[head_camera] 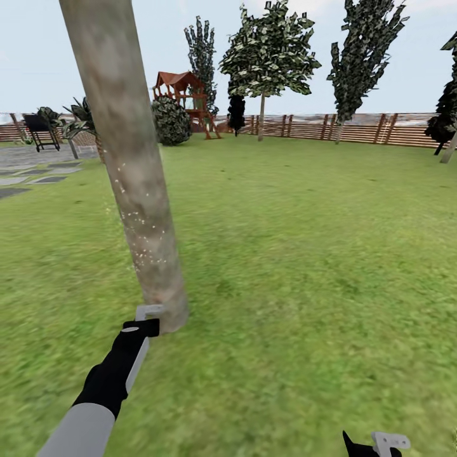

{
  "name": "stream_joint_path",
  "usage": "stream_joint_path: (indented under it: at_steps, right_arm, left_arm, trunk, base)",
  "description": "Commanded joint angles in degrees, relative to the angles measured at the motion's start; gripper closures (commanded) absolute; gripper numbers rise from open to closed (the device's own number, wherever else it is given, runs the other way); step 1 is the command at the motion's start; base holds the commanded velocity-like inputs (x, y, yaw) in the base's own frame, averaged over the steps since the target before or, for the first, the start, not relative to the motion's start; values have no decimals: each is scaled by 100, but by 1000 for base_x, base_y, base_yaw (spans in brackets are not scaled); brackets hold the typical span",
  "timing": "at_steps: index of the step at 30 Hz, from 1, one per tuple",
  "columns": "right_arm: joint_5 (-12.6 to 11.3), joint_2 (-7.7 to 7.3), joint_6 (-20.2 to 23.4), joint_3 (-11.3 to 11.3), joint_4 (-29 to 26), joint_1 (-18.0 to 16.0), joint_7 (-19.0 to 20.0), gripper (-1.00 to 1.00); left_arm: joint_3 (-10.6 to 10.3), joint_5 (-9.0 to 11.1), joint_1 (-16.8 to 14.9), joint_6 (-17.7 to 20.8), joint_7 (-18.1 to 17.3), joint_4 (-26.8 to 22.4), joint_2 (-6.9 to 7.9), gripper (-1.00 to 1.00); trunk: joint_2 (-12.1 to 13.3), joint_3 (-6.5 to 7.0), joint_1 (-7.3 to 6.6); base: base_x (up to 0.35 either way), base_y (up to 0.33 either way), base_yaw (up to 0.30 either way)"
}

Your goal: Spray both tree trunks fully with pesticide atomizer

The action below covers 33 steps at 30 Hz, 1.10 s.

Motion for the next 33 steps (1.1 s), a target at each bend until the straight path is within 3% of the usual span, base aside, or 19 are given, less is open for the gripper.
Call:
stream_joint_path:
  at_steps: [1,8,23,33]
  right_arm:
    - [-2,0,-1,-1,0,0,0,-100]
    - [0,0,1,1,0,0,0,-100]
    - [1,0,4,-1,-1,0,0,-100]
    - [2,0,-1,1,0,0,0,-100]
  left_arm:
    - [0,-4,0,0,0,0,0,100]
    - [0,5,0,0,0,0,-9,100]
    - [0,5,0,0,0,1,-9,100]
    - [0,5,0,0,0,0,-9,100]
  trunk:
    - [0,0,0]
    - [0,0,0]
    - [0,0,0]
    - [0,0,0]
  base:
    - [172,-244,4]
    - [180,-241,29]
    - [179,-241,255]
    - [8,-269,104]
